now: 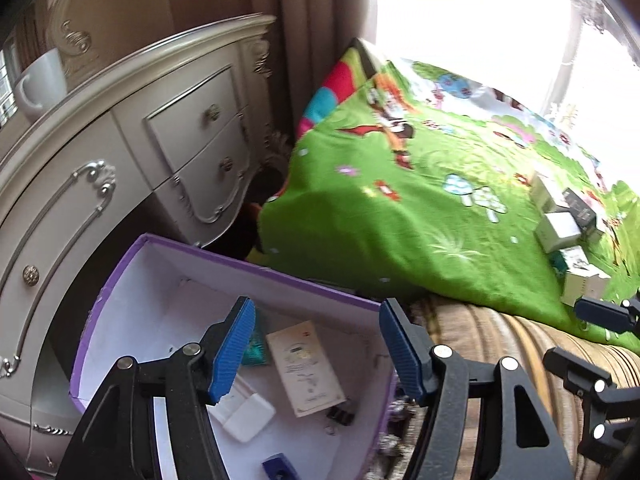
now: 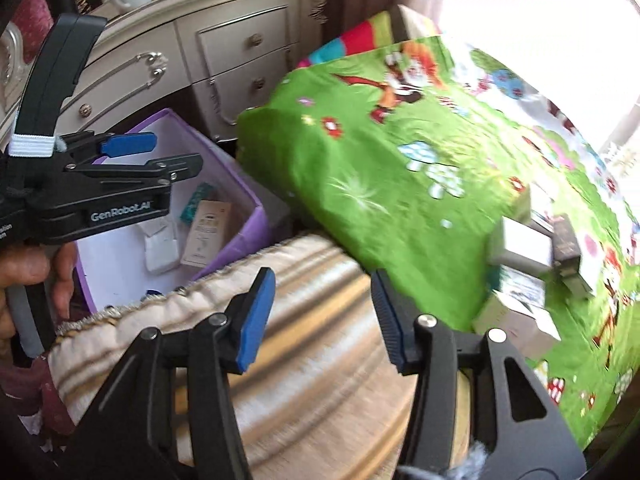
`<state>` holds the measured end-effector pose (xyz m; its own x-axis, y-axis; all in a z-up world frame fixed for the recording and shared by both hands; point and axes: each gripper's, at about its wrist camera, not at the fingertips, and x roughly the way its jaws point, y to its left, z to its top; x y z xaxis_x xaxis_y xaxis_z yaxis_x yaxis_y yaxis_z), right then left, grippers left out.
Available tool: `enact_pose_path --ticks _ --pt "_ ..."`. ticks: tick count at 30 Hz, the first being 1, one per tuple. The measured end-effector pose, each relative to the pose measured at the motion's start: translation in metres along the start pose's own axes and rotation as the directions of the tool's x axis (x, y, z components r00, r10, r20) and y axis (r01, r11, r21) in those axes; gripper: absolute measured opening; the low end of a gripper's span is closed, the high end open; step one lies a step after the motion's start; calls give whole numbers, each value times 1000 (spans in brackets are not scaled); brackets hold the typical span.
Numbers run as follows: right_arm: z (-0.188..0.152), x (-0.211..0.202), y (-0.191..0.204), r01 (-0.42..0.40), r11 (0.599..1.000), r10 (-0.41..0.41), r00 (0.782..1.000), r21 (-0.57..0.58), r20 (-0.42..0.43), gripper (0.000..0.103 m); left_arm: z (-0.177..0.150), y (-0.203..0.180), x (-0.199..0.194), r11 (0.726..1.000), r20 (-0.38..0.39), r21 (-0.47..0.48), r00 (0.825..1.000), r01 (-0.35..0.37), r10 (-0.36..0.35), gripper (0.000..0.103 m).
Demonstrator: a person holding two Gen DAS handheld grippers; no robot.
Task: Organize rigid objects
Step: 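Move both open tools back to the box pile on the bed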
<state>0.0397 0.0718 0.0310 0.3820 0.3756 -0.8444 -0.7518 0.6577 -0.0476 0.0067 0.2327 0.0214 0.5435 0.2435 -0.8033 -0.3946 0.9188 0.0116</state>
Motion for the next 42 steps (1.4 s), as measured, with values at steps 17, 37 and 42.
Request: enact_pose_path --ticks 17,37,42 --pt "-41 -35 -75 58 980 -65 997 189 35 57 6 -59 -17 991 15 104 997 80 -82 66" --pt "-70 -49 -136 119 943 -131 991 312 18 58 7 -109 -20 971 -4 190 989 144 -146 67" --pt "-75 -52 -148 128 934 -139 990 333 11 58 12 -122 -22 966 0 208 987 155 -159 67"
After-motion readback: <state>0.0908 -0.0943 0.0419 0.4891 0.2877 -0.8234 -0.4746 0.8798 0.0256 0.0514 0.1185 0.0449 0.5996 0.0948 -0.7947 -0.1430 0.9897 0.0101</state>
